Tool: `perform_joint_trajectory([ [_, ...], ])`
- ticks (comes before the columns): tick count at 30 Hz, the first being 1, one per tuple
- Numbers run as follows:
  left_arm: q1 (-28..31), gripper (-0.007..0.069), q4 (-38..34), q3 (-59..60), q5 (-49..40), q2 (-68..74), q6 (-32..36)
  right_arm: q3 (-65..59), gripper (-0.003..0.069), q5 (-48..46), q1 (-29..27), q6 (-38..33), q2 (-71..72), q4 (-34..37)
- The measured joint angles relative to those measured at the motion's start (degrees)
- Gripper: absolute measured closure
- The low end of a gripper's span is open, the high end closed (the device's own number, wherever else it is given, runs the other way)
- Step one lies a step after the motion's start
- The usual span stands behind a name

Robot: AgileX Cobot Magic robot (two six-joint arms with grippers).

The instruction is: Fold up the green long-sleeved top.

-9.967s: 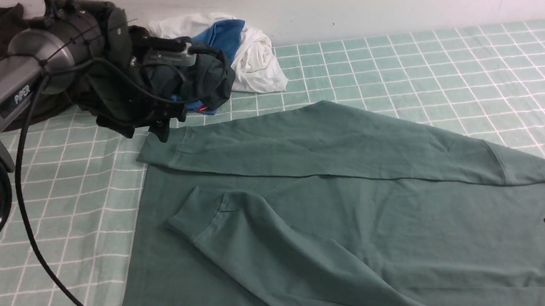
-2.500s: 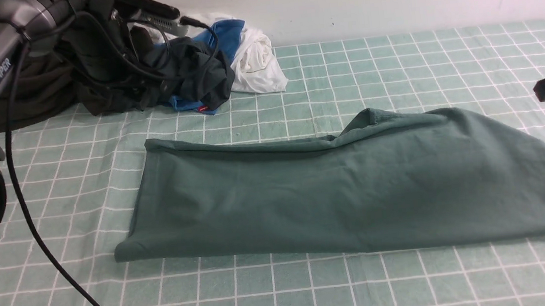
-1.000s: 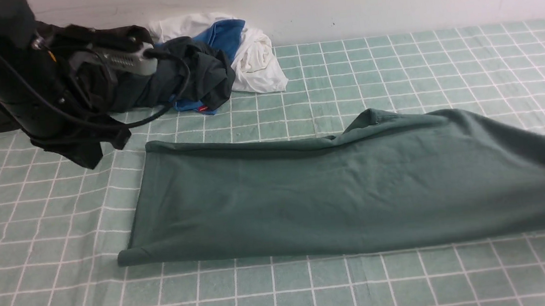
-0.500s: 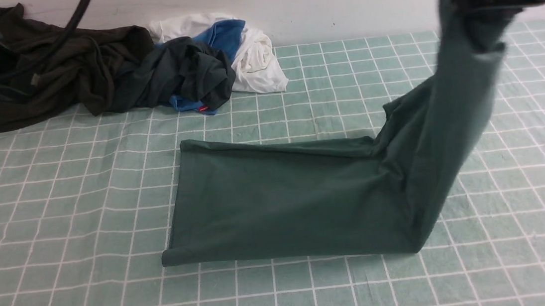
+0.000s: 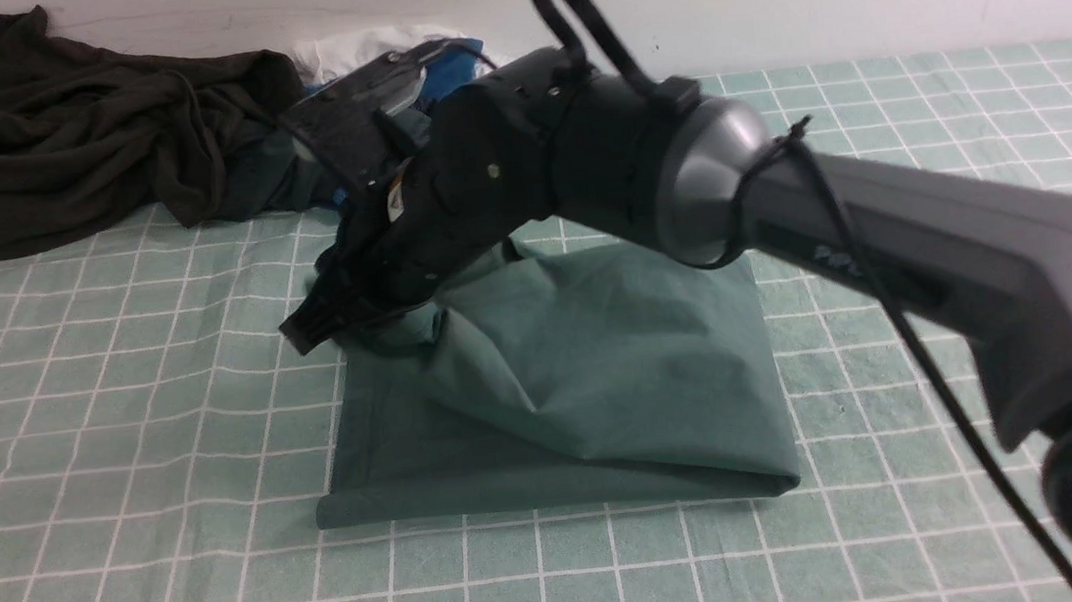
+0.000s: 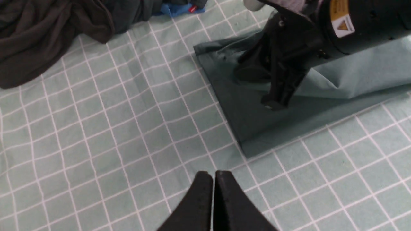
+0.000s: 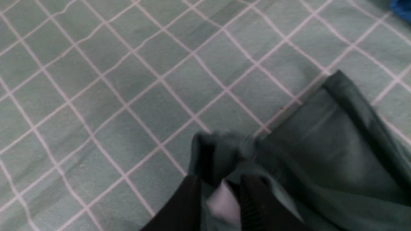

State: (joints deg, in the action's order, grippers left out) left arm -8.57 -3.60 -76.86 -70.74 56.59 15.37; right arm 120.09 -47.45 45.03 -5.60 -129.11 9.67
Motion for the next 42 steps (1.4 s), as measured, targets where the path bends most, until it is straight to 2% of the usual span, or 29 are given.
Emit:
perform_joint_trajectory([
  [1, 0.0, 0.0628, 0.2, 0.5, 0.2, 0.0, 0.0, 0.8, 0.0451, -0.3, 0.0, -0.1, -0.2, 0.1],
  [3, 0.0, 0.0628, 2.8, 6.2, 4.0, -1.9, -0.5, 5.2, 0.0324, -5.5, 0.0, -1.5, -1.1, -0.2],
  [5, 0.0, 0.0628, 4.1, 10.5, 6.9, -3.0, -1.3, 7.9, 0.0251, -10.3, -0.5, -1.5, -0.9, -2.9],
  [8, 0.0, 0.0628, 4.8, 14.5, 10.3, -4.1, -2.4, 9.0, 0.0214, -14.9, -1.4, -1.1, -0.7, -6.7],
  [9, 0.0, 0.0628, 4.8, 17.7, 12.3, -5.0, -3.1, 9.2, 0.0205, -19.2, -2.6, -0.3, -0.9, -9.7],
  [15, 0.0, 0.0628, 3.6, 25.6, 15.5, -7.5, -3.4, 9.3, 0.0235, -22.8, -5.8, 0.7, -6.8, -13.2],
  [19, 0.0, 0.0628, 2.8, 28.7, 16.0, -8.7, -3.4, 9.3, 0.0269, -17.0, -6.9, 2.8, -11.9, -13.8],
  [24, 0.0, 0.0628, 2.5, 29.3, 16.8, -8.7, -3.4, 9.3, 0.0293, -6.8, -9.2, 11.7, -13.3, -15.8],
  [28, 0.0, 0.0628, 2.5, 29.4, 16.8, -8.7, -3.4, 9.4, 0.0298, -5.3, -10.4, 14.9, -13.2, -15.8],
  [32, 0.0, 0.0628, 2.5, 29.4, 16.8, -8.7, -3.4, 9.4, 0.0300, -11.9, -9.4, 9.3, -11.1, -10.8],
  [37, 0.0, 0.0628, 2.5, 29.4, 16.8, -8.7, -3.4, 8.3, 0.0302, -19.5, -4.3, -0.4, -10.2, -3.3],
  [40, 0.0, 0.0628, 2.5, 29.4, 16.8, -8.7, -3.4, 6.6, 0.0302, -20.8, -0.4, -3.2, -10.7, -2.7],
  [42, 0.0, 0.0628, 2.5, 29.4, 16.7, -9.1, -3.4, 6.2, 0.0302, -21.0, 2.5, -4.0, -10.7, -5.5],
])
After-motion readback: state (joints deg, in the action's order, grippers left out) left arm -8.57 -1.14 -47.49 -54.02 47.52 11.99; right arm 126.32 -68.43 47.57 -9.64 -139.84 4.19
